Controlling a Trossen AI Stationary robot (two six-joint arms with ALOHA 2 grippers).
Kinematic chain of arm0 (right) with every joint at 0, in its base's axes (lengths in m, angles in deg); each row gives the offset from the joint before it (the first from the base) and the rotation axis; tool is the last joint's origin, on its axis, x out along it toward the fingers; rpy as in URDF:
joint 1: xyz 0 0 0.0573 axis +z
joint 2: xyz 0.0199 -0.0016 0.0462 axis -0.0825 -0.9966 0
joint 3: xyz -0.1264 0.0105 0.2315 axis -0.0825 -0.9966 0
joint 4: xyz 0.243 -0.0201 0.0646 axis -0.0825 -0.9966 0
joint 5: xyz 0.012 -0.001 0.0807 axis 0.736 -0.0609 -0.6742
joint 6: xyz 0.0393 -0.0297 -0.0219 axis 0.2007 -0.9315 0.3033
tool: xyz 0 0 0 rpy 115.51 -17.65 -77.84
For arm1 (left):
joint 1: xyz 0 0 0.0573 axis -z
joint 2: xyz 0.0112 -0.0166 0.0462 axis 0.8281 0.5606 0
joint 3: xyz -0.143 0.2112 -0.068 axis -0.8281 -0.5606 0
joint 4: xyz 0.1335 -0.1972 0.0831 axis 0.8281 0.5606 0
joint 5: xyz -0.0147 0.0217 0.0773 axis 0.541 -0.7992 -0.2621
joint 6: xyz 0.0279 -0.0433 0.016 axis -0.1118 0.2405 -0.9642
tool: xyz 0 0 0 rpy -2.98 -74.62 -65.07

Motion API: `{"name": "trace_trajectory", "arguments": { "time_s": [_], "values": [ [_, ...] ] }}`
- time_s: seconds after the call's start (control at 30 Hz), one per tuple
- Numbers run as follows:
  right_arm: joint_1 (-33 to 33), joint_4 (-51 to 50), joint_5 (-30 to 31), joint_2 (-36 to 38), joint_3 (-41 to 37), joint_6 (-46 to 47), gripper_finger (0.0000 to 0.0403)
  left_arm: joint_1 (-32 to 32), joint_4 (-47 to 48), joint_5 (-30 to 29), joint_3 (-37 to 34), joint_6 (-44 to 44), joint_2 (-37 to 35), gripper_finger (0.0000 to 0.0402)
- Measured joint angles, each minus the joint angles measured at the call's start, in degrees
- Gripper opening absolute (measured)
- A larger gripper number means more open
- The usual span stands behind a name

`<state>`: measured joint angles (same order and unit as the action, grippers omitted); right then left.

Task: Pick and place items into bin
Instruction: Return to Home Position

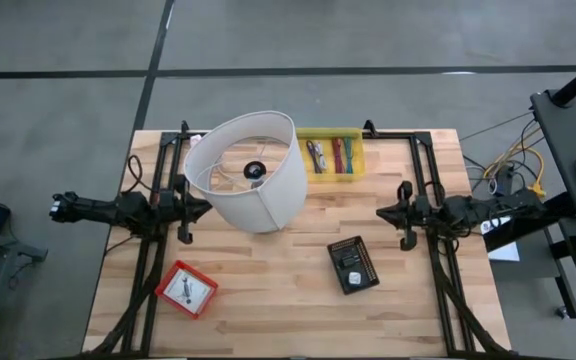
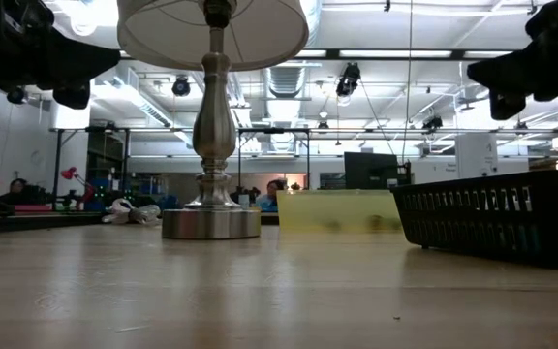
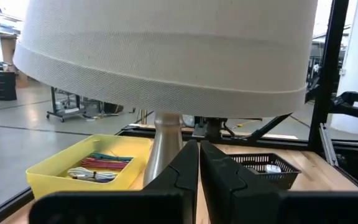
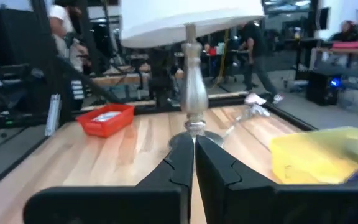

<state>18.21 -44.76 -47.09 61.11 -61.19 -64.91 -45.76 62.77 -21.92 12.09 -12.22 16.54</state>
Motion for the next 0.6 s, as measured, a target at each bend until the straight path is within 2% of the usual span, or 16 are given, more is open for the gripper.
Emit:
{"name": "trace_trajectory", "arguments": {
  "time_s": [0.3, 0.5, 0.6],
  "values": [
    [-0.47, -0.42, -2.46, 0.07, 0.09, 1.38, 0.0008, 0.03, 2.21, 4.71, -0.03, 2.52, 0.21, 0.0000],
    [-0.48, -0.87, -2.63, 0.15, 0.09, 2.19, 0.0009, 0.03, 6.15, 11.12, -0.06, 6.09, 0.11, 0.0000],
    [-0.48, -0.87, -2.61, 0.07, 0.09, 2.32, 0.0009, 0.01, 6.02, 10.96, -0.13, 5.77, 0.10, 0.0000]
  ]
}}
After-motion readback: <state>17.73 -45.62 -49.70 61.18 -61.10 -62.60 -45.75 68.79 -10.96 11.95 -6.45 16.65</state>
